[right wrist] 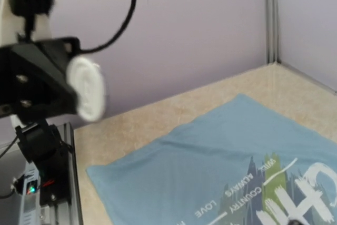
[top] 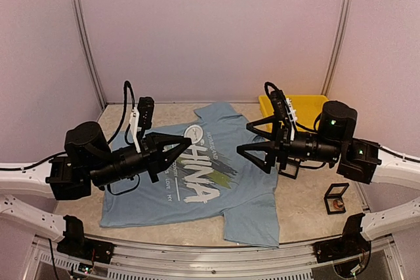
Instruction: Pin the brooch onto the clothing
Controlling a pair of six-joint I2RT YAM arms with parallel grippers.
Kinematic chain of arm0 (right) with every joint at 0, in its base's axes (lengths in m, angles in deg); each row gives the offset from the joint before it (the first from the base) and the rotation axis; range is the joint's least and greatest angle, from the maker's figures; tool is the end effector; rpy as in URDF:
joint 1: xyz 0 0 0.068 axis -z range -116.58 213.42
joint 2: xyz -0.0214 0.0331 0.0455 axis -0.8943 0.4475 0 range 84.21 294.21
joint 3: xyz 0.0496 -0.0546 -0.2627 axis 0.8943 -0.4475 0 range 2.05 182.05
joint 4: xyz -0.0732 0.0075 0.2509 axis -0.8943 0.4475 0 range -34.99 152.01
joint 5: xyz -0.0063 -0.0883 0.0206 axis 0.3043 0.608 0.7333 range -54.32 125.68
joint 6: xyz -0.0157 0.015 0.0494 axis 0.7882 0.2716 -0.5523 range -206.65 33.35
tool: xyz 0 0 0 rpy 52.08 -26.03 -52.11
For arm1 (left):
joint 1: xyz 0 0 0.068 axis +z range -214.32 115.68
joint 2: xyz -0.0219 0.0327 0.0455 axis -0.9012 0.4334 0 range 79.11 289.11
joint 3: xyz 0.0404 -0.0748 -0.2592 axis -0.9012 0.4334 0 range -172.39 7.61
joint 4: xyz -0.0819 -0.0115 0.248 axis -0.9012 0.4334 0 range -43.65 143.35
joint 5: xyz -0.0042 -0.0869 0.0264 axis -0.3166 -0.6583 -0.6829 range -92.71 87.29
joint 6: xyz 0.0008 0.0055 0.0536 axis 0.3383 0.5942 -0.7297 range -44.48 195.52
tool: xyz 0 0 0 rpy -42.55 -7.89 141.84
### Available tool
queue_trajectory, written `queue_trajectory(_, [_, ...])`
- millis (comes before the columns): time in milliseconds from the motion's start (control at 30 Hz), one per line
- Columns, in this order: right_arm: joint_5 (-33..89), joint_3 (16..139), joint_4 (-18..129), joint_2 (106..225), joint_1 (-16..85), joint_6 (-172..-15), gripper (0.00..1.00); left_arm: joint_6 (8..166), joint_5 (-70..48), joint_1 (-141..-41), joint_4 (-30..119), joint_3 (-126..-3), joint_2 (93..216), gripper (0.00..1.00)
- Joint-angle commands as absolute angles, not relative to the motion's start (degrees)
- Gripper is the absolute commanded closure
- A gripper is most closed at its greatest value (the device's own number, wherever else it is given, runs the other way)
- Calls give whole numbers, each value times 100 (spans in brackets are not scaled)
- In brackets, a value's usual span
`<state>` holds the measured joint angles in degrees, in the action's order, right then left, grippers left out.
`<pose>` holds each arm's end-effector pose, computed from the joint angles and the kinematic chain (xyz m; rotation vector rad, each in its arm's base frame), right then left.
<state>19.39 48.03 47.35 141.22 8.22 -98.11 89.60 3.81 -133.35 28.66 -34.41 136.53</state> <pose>0.1265 0.1997 0.3406 -0.8629 1.5220 1.1055 0.0894 -0.2219 0.3331 0.6651 1.4881 -1.0540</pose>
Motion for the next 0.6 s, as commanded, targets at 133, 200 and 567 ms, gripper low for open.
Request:
queue_trajectory(133, [32, 5246, 4103, 14790, 857, -9373, 25, 8508, 449, -13661, 2334, -3393, 13795, 100])
queue_trajectory(200, [-152, 5306, 4049, 14878, 849, -9360, 31, 8449, 403, -13680, 2249, -3383, 13815, 100])
queue_trajectory(567, [-780, 5451, 2848, 15406, 849, -9947, 26, 7929, -105, -13703, 1753, -3122, 13788, 100])
